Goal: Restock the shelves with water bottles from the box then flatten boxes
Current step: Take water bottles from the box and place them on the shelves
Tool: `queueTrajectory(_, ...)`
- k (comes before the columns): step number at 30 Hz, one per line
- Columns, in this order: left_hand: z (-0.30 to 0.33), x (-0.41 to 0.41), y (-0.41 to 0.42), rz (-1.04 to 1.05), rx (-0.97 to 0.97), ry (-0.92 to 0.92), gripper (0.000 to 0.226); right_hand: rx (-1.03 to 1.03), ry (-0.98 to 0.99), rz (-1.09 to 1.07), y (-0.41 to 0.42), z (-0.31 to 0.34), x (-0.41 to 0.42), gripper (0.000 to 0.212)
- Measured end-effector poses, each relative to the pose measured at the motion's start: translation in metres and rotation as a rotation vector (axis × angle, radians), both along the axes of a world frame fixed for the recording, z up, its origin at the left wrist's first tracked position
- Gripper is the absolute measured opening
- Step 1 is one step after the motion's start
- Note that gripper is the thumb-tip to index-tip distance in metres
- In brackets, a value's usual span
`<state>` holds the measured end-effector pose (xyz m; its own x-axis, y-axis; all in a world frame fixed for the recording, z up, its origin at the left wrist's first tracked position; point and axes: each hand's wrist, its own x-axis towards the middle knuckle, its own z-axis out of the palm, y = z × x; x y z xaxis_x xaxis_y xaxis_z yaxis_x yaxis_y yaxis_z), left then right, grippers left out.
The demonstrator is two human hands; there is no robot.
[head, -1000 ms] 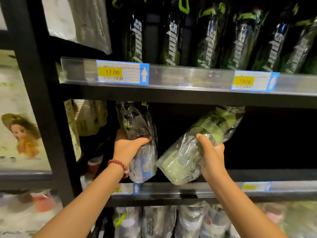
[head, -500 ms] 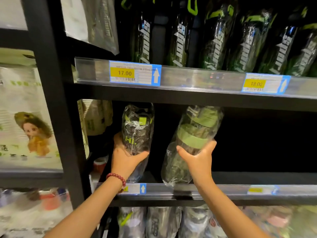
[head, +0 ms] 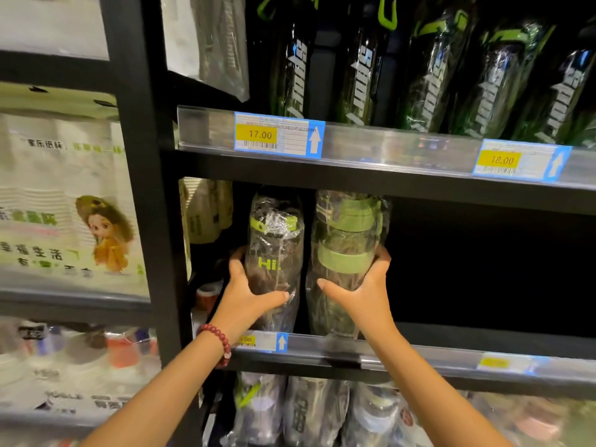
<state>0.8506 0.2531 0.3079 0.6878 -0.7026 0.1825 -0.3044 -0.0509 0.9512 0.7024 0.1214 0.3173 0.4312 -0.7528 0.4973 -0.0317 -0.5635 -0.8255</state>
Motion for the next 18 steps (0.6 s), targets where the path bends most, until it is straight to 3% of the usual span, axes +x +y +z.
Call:
queueTrajectory(3,-0.004,0.004,0.004,0.011,0.056,-0.071,0.102,0.098,0.061,0.096,-0.005,0.002,-0.008,0.122)
queueTrajectory(7,-0.01,-0.011,0.001,0.089,0.067,-0.137,0.124,0.258,0.186,0.201,-0.005,0.001,-0.016,0.12)
queueTrajectory(13,-0.016,-0.023,-0.011,0.309,0.151,-0.318,0.119,0.184,0.244,0.066,0.002,-0.002,-0.02,0.07)
queueTrajectory(18,-0.011,0.001,-0.01,0.177,0.083,-0.187,0.079,0.114,0.23,-0.055,0.008,-0.008,-0.017,0.059)
